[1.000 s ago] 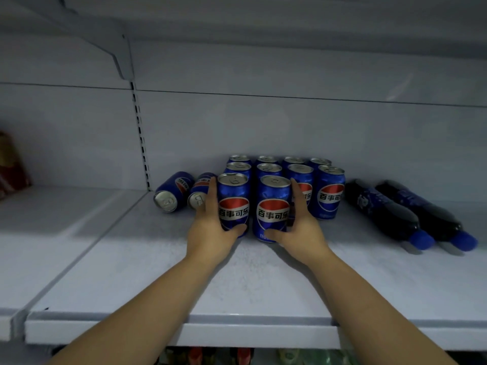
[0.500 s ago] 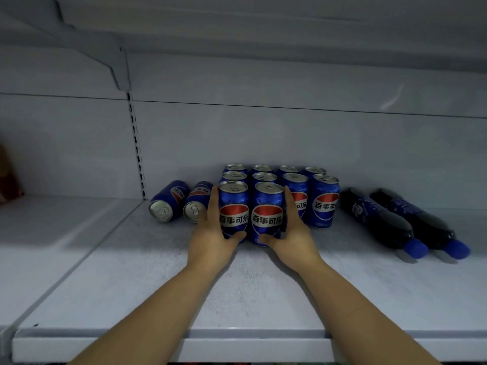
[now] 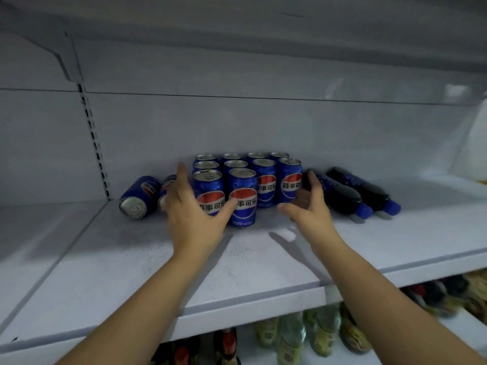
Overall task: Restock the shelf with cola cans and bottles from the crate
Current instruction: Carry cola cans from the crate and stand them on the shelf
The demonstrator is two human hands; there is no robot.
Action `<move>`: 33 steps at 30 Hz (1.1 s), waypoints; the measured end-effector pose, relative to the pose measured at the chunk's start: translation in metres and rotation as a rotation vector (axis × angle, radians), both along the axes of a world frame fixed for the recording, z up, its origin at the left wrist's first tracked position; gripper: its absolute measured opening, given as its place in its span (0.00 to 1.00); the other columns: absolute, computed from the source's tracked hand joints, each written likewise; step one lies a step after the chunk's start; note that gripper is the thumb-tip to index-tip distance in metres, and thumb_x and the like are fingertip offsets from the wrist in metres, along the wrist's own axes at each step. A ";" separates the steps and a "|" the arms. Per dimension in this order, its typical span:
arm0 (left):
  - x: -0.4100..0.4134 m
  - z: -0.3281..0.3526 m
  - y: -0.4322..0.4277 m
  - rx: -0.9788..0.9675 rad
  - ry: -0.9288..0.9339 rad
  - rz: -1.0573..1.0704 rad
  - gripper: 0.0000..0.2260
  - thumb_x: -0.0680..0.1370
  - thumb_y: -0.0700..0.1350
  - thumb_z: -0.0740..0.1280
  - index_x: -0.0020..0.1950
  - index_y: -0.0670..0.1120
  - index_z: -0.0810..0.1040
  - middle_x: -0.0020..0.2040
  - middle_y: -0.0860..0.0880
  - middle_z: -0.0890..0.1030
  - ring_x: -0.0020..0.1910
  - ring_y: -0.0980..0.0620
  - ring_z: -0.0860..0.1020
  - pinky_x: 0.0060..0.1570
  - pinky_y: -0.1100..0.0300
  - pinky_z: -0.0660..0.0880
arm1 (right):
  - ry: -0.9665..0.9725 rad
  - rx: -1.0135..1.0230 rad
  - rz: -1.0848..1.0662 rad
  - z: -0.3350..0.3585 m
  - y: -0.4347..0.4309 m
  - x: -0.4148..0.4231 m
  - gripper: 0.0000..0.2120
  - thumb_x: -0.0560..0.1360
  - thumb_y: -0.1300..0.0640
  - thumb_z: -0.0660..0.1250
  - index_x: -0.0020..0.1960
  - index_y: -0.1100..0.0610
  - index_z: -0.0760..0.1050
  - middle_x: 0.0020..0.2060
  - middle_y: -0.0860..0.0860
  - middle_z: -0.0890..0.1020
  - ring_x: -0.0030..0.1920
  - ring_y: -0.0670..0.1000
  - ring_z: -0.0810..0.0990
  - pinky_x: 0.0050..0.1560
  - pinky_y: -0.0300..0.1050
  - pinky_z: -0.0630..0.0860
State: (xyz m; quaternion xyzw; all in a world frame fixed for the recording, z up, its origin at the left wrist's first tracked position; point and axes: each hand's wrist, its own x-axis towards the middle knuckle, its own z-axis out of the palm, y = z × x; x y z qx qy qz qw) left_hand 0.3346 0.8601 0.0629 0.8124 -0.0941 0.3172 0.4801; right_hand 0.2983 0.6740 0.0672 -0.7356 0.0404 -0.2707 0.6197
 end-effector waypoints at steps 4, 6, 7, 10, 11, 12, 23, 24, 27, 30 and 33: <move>-0.036 0.011 -0.033 -0.035 -0.017 -0.182 0.45 0.68 0.54 0.74 0.77 0.50 0.51 0.73 0.48 0.62 0.72 0.49 0.61 0.69 0.50 0.63 | 0.018 0.019 -0.092 -0.003 -0.022 -0.036 0.40 0.73 0.67 0.68 0.76 0.48 0.50 0.69 0.52 0.66 0.66 0.51 0.69 0.62 0.49 0.71; -0.055 0.014 -0.054 -0.035 -0.018 -0.253 0.44 0.69 0.54 0.74 0.77 0.51 0.50 0.73 0.49 0.62 0.71 0.50 0.63 0.68 0.50 0.65 | 0.023 0.011 -0.143 -0.003 -0.037 -0.055 0.40 0.73 0.67 0.68 0.76 0.47 0.50 0.69 0.57 0.66 0.66 0.53 0.69 0.63 0.54 0.71; -0.064 0.015 -0.066 -0.023 -0.024 -0.281 0.44 0.69 0.54 0.74 0.77 0.52 0.49 0.72 0.49 0.64 0.70 0.51 0.64 0.67 0.51 0.66 | 0.020 0.011 -0.165 -0.002 -0.047 -0.067 0.40 0.73 0.67 0.68 0.76 0.47 0.50 0.69 0.57 0.66 0.65 0.53 0.70 0.63 0.56 0.71; -0.096 0.013 -0.111 0.001 -0.022 -0.376 0.44 0.70 0.55 0.73 0.77 0.54 0.48 0.70 0.49 0.66 0.69 0.50 0.65 0.66 0.51 0.66 | 0.005 0.004 -0.212 0.000 -0.083 -0.112 0.40 0.73 0.66 0.68 0.76 0.48 0.49 0.68 0.57 0.67 0.62 0.51 0.71 0.62 0.54 0.72; -0.109 0.010 -0.130 0.001 -0.013 -0.411 0.44 0.70 0.55 0.73 0.77 0.54 0.48 0.70 0.50 0.67 0.69 0.50 0.65 0.66 0.51 0.66 | 0.002 0.000 -0.223 0.000 -0.099 -0.131 0.40 0.74 0.66 0.67 0.76 0.48 0.49 0.68 0.56 0.67 0.62 0.50 0.71 0.61 0.53 0.72; -0.124 0.006 -0.151 -0.006 -0.002 -0.443 0.44 0.70 0.55 0.73 0.77 0.54 0.48 0.69 0.50 0.68 0.68 0.51 0.66 0.66 0.53 0.66 | 0.006 -0.002 -0.237 -0.001 -0.116 -0.151 0.40 0.74 0.65 0.67 0.76 0.47 0.49 0.68 0.55 0.67 0.62 0.50 0.71 0.61 0.52 0.72; -0.300 -0.046 -0.415 -0.037 0.194 -0.912 0.41 0.70 0.52 0.73 0.76 0.53 0.53 0.56 0.53 0.72 0.58 0.52 0.72 0.53 0.60 0.68 | 0.097 0.104 -0.681 -0.034 -0.333 -0.383 0.38 0.73 0.63 0.69 0.75 0.47 0.54 0.64 0.52 0.70 0.61 0.52 0.73 0.56 0.48 0.73; -0.312 -0.049 -0.435 -0.023 0.210 -0.947 0.41 0.70 0.53 0.73 0.76 0.53 0.52 0.56 0.53 0.72 0.57 0.53 0.72 0.53 0.60 0.69 | 0.112 0.113 -0.729 -0.038 -0.349 -0.401 0.37 0.73 0.63 0.69 0.75 0.47 0.54 0.64 0.52 0.70 0.60 0.51 0.74 0.57 0.49 0.74; -0.340 -0.057 -0.498 0.004 0.241 -1.063 0.41 0.71 0.53 0.73 0.76 0.52 0.52 0.53 0.54 0.72 0.54 0.55 0.72 0.51 0.61 0.68 | 0.119 0.143 -0.858 -0.052 -0.395 -0.445 0.34 0.74 0.61 0.68 0.74 0.47 0.56 0.64 0.52 0.71 0.60 0.52 0.74 0.54 0.49 0.75; -0.362 -0.068 -0.560 0.045 0.264 -1.173 0.41 0.71 0.54 0.73 0.76 0.52 0.51 0.52 0.55 0.72 0.53 0.55 0.72 0.48 0.62 0.68 | 0.138 0.194 -0.946 -0.070 -0.436 -0.472 0.32 0.75 0.61 0.67 0.74 0.48 0.57 0.64 0.53 0.71 0.58 0.53 0.74 0.52 0.48 0.74; -0.375 -0.077 -0.622 0.077 0.294 -1.260 0.40 0.71 0.54 0.72 0.76 0.53 0.52 0.53 0.54 0.74 0.55 0.55 0.73 0.47 0.62 0.69 | 0.182 0.215 -1.021 -0.088 -0.484 -0.487 0.31 0.75 0.61 0.67 0.74 0.48 0.58 0.64 0.53 0.71 0.56 0.52 0.73 0.53 0.48 0.73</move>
